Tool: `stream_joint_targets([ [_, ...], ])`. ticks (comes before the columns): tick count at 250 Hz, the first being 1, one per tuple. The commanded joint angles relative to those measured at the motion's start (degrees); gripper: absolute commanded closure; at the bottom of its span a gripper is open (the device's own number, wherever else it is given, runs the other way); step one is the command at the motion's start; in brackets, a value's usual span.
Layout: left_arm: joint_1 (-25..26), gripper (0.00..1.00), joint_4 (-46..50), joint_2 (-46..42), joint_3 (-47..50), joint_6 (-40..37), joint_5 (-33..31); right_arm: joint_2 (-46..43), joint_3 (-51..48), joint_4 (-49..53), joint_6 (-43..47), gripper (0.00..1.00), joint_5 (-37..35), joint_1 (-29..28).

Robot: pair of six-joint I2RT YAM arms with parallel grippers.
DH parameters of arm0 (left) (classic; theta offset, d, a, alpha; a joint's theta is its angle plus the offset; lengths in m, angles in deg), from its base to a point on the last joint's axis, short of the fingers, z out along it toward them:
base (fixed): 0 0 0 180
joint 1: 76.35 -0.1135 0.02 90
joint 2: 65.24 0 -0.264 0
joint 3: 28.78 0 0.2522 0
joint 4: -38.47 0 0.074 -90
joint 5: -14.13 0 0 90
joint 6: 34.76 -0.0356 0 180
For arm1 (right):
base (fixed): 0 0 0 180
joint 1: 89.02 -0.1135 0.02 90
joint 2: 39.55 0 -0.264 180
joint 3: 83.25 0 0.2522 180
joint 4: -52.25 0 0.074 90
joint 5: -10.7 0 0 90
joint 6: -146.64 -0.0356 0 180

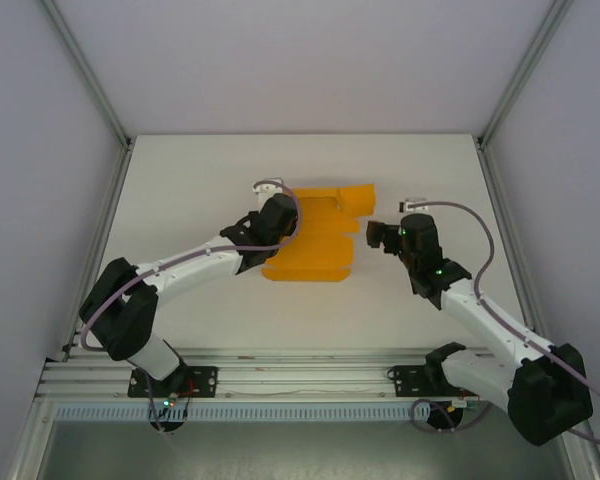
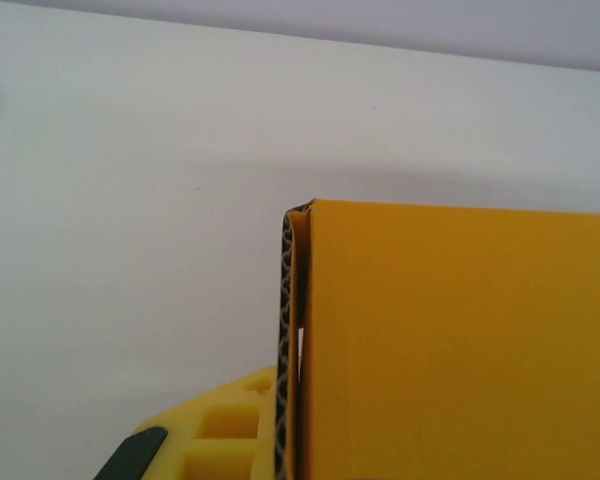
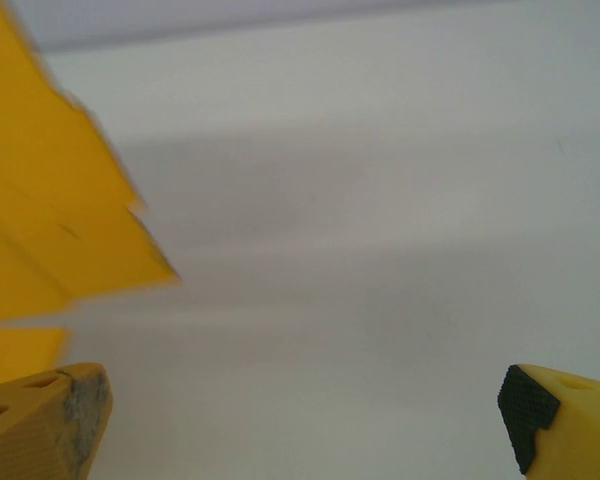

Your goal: Assemble paper box

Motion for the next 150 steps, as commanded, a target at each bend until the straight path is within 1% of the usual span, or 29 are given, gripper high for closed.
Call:
stream_joint_targets([
  [1, -0.5, 1.00, -0.7, -2.3, 0.6, -0.4, -1.6, 1.8, -0.1, 3.0, -3.6, 0.00, 1.7, 0.6],
  [57, -0.5, 1.00, -1.7, -2.2, 0.9, -0.9, -0.8, 6.3, 3.7, -2.0, -2.1, 0.00, 5.6, 0.7],
  [79, -0.4, 1.00, -1.8, -1.7, 0.8, -0.7, -0.7, 7.7, 4.9, -3.8, -1.4, 0.00, 9.6, 0.7],
  [109, -0.5, 1.00, -2.0, -1.2, 0.8, -0.5, -0.2, 9.0, 6.0, -7.8, -2.3, 0.00, 18.4, 0.7],
  [138, -0.5, 1.00, -2.0, -0.9, 0.8, -0.1, -0.2, 9.8, 6.3, -12.8, -2.7, 0.00, 31.1, 0.7],
  [150, -0.5, 1.00, -2.1, -0.8, 0.8, 0.2, -0.1, 10.3, 6.6, -14.2, -3.3, 0.00, 34.2, 0.6],
])
